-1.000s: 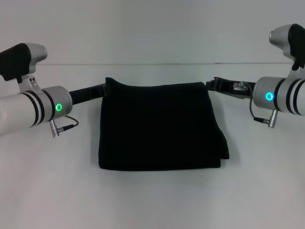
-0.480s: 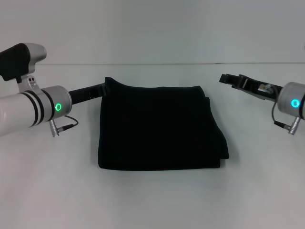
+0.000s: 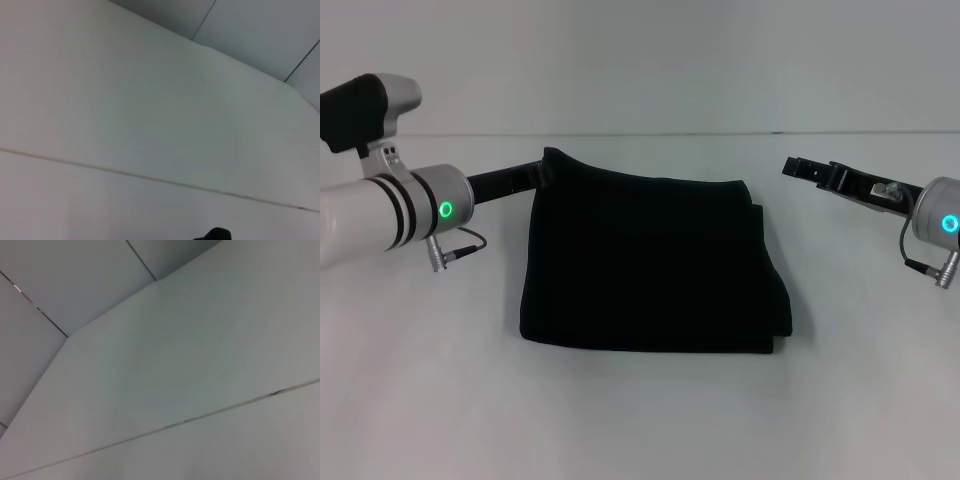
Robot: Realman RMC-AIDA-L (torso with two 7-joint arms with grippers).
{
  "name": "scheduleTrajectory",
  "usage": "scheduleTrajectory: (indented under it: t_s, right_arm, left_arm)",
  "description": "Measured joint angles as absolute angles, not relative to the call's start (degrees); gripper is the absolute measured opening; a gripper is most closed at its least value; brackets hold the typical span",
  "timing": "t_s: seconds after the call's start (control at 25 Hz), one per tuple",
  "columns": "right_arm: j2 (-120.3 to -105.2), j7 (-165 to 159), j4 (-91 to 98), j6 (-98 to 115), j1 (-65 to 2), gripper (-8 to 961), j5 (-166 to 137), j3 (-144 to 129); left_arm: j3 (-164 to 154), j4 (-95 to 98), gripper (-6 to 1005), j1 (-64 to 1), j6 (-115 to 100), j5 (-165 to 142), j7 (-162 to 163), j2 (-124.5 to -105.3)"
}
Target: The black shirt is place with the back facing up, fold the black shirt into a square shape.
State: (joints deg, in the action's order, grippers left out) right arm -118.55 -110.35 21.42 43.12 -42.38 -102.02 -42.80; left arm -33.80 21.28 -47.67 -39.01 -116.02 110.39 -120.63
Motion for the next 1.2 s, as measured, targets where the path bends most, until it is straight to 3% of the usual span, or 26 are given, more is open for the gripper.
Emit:
scheduleTrajectory:
  t_s: [0.44,0.68,0.92,1.12,1.2]
  right_arm:
    - [-118.36,-109.79,21.74,43.46,-42.87,719,-101.97,-43.14]
    - [-116.99,-107.43,24.31,48.40,-41.25,722,-102.02,-42.69]
    - [-115.80,-101.19,30.35,61.37,-38.40,725,-101.96,-42.46]
    - [-115.04,-100.94,38.58,71.84,-38.07,727,-107.55,-43.54]
    - [-114.53,-102.24,41.63,75.31,-39.16,728,-112.01,-44.21]
  left_arm:
    - [-33.52,22.09,52,-46.73,-39.47,-115.99,110.31,-120.58]
    - [-33.37,29.90,55,-41.69,-43.63,-115.00,110.63,-120.62]
    - [-33.31,43.11,261,-35.58,-64.86,-110.07,105.76,-120.95]
    - [-33.75,48.05,474,-34.80,-79.05,-110.73,101.34,-120.82]
    - [-34.13,49.10,633,-35.80,-83.07,-114.07,101.02,-120.38]
